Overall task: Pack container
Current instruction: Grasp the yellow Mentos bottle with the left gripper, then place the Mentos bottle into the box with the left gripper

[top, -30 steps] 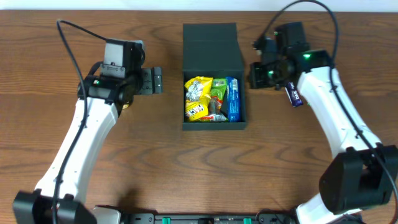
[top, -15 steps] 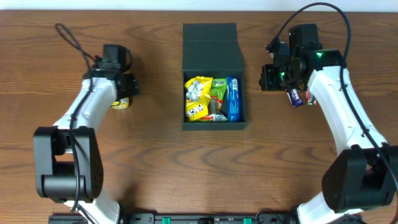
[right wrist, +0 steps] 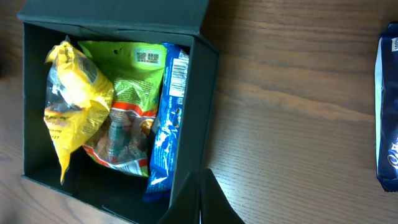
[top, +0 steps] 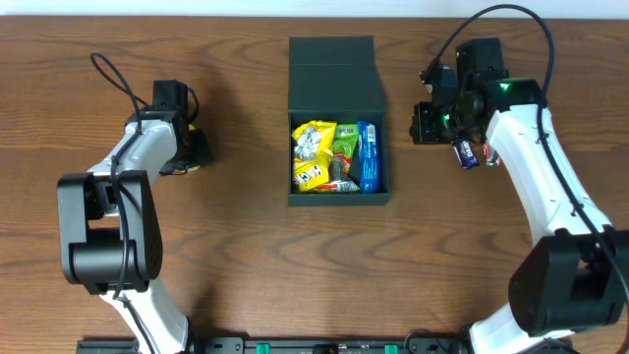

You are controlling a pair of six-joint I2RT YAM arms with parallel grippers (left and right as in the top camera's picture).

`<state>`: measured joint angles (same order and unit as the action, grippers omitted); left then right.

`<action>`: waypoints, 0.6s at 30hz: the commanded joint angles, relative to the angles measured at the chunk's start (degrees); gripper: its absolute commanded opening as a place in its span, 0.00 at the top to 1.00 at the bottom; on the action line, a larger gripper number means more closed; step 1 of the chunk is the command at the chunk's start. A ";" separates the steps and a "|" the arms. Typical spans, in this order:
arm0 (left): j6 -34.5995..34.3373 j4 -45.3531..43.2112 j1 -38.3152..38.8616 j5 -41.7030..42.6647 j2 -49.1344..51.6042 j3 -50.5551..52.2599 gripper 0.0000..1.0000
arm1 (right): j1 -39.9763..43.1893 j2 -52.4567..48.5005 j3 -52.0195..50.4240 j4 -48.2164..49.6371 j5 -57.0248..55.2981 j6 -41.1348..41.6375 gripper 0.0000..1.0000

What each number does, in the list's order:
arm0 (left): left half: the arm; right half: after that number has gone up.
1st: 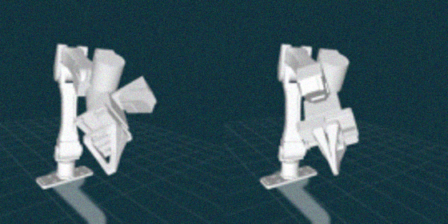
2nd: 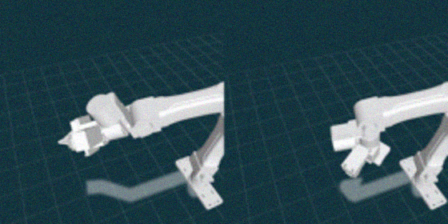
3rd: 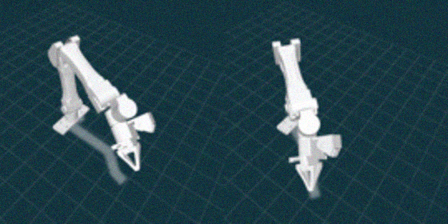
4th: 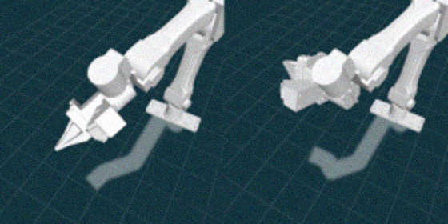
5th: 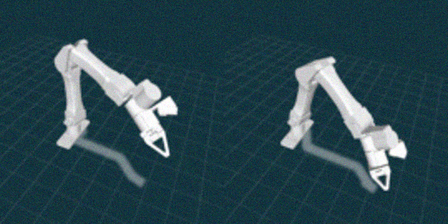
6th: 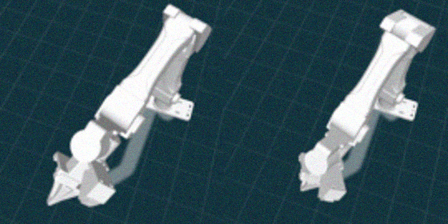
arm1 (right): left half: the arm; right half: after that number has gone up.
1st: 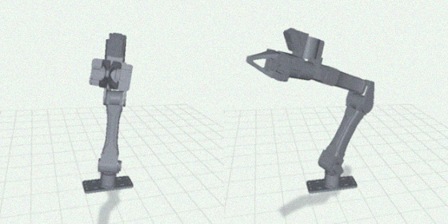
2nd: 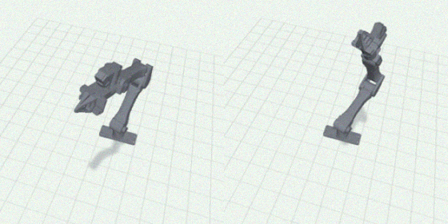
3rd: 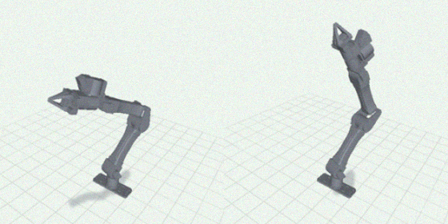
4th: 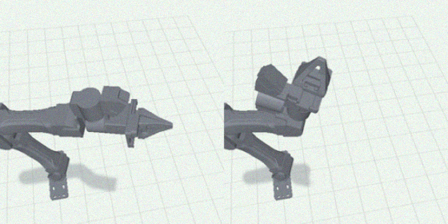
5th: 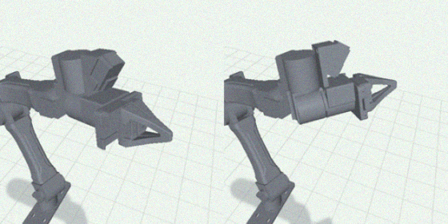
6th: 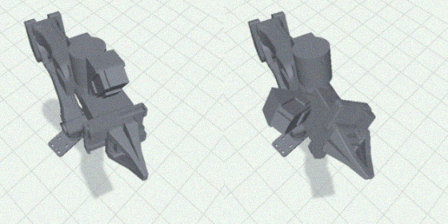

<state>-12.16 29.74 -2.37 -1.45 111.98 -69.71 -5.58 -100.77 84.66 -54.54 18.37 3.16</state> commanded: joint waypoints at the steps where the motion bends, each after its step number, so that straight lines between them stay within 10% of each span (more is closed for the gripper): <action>1: 0.61 1.01 -0.11 0.02 0.70 0.26 0.65 | 0.33 0.02 -0.37 -0.35 -0.11 -1.07 0.98; 3: 0.59 1.99 0.07 0.04 0.59 0.11 0.90 | 0.42 0.22 -0.35 -0.70 0.76 -1.07 0.98; 7: 0.39 4.92 0.59 0.07 -1.38 -0.81 0.94 | 2.16 2.54 -0.35 -1.44 3.30 -1.09 0.94; 14: -2.54 6.82 9.27 2.51 -15.26 -3.19 0.94 | 10.32 11.02 -0.35 -4.22 3.26 -1.09 0.17; 18: -8.81 -0.28 23.37 5.16 -19.63 -3.19 0.94 | 15.21 12.17 -0.35 -7.96 3.26 -1.09 0.02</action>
<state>-16.71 32.10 15.11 2.20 93.12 -71.90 7.66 -88.68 84.58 -61.04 21.10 2.31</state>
